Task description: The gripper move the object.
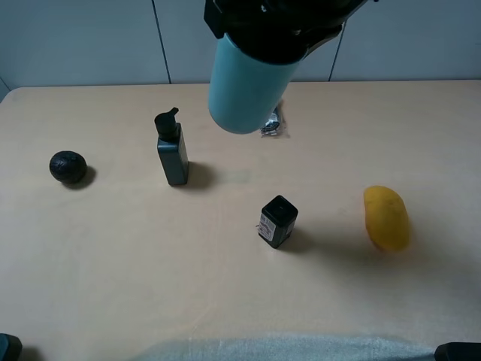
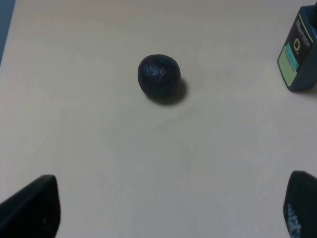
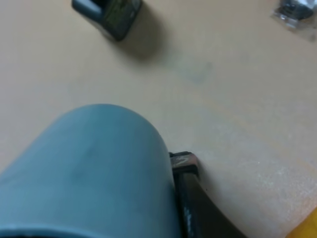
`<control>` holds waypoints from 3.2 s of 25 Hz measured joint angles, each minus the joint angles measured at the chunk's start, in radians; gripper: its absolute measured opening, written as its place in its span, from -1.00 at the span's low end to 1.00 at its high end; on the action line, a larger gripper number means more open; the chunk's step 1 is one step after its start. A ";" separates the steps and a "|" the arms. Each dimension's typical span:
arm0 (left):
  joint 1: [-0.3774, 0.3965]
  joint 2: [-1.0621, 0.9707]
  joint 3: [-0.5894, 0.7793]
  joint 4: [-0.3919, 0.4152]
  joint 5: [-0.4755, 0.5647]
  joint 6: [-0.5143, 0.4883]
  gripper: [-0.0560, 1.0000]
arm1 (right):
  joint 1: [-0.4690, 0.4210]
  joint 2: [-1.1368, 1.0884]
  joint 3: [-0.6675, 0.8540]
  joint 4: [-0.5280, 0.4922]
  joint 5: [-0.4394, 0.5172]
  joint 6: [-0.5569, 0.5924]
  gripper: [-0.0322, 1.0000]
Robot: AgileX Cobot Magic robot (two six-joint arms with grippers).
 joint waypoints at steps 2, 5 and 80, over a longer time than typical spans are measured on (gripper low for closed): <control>0.000 0.000 0.000 0.000 0.000 0.000 0.83 | 0.005 0.009 0.000 0.005 0.000 0.003 -0.89; 0.000 0.000 0.000 0.000 0.000 0.000 0.83 | 0.005 0.036 0.001 0.014 0.000 0.007 -0.89; 0.000 0.000 0.000 0.000 0.000 0.000 0.83 | 0.146 0.364 0.337 -0.097 -0.480 -0.030 -0.89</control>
